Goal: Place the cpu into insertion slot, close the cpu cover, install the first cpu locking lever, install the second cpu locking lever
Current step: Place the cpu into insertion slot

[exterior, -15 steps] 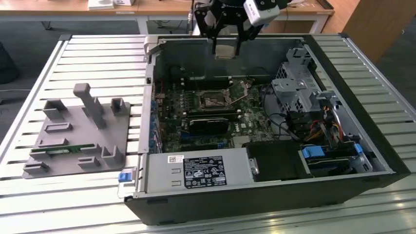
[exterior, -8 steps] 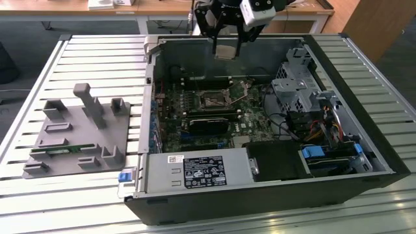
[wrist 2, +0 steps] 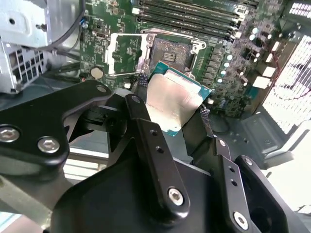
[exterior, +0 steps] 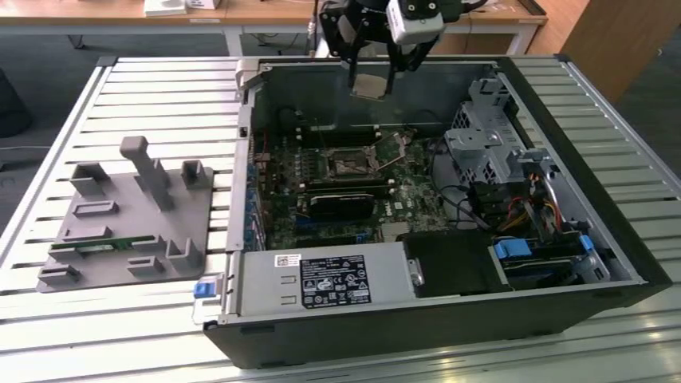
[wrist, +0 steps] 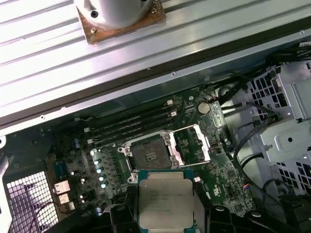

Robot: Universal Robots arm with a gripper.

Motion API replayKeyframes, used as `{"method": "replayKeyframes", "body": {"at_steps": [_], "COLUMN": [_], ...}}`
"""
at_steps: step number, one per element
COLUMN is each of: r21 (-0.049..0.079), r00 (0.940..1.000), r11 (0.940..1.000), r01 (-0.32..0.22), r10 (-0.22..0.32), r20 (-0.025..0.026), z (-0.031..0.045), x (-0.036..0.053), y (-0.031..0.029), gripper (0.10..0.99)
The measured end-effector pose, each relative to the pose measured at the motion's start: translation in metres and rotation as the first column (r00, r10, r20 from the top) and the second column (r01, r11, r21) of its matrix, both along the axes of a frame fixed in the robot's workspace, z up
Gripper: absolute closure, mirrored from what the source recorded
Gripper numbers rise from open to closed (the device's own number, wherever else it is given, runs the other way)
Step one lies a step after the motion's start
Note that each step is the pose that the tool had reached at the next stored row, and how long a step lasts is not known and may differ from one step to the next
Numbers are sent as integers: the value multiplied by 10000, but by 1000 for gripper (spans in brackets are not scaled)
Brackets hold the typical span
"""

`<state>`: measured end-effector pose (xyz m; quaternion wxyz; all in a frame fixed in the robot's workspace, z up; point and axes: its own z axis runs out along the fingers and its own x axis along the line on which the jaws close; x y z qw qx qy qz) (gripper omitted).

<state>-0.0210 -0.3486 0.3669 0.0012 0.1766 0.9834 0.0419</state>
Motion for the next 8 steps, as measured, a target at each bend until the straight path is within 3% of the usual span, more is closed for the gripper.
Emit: {"method": "replayKeyframes", "body": {"at_steps": [8], "r21": [0], "r00": [9959], "r11": [9959], "r01": [910], "r10": [-910], "r20": [1], "z": [-9], "x": [0], "y": [0], "gripper": [549]}}
